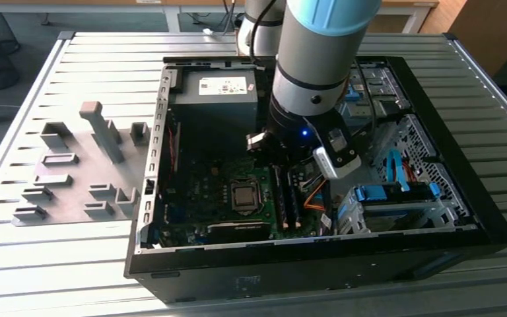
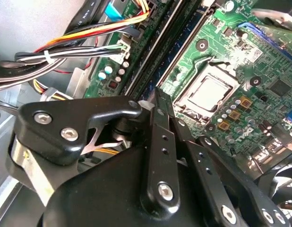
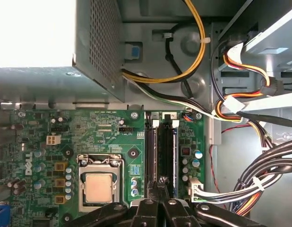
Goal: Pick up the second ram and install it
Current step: 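Press down the second ram until it locks into place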
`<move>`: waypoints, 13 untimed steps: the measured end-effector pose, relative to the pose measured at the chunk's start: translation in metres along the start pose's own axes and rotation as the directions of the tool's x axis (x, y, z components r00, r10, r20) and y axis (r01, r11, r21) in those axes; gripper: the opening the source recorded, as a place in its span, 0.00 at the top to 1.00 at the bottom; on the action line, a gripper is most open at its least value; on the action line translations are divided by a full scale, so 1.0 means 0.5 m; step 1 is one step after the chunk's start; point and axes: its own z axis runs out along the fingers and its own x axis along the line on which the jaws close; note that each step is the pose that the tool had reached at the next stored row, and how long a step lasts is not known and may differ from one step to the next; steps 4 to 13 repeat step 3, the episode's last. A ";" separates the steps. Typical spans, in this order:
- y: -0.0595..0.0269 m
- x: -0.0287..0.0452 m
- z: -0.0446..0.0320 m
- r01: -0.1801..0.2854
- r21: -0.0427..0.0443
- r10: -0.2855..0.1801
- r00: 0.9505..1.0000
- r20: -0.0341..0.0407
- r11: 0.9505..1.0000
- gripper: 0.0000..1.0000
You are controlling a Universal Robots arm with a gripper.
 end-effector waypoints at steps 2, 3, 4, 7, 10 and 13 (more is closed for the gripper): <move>0.000 0.000 0.000 0.000 0.000 0.000 1.000 0.000 1.000 0.89; 0.000 0.001 0.000 0.000 0.000 0.000 1.000 0.000 1.000 0.89; 0.000 0.001 0.000 0.000 0.000 0.000 1.000 0.000 1.000 0.89; 0.000 0.001 0.000 0.000 0.000 0.000 1.000 0.000 1.000 0.89; 0.000 0.001 0.000 0.000 0.000 0.000 1.000 0.000 1.000 0.89; 0.000 0.001 0.000 0.000 0.000 0.000 1.000 0.000 1.000 0.89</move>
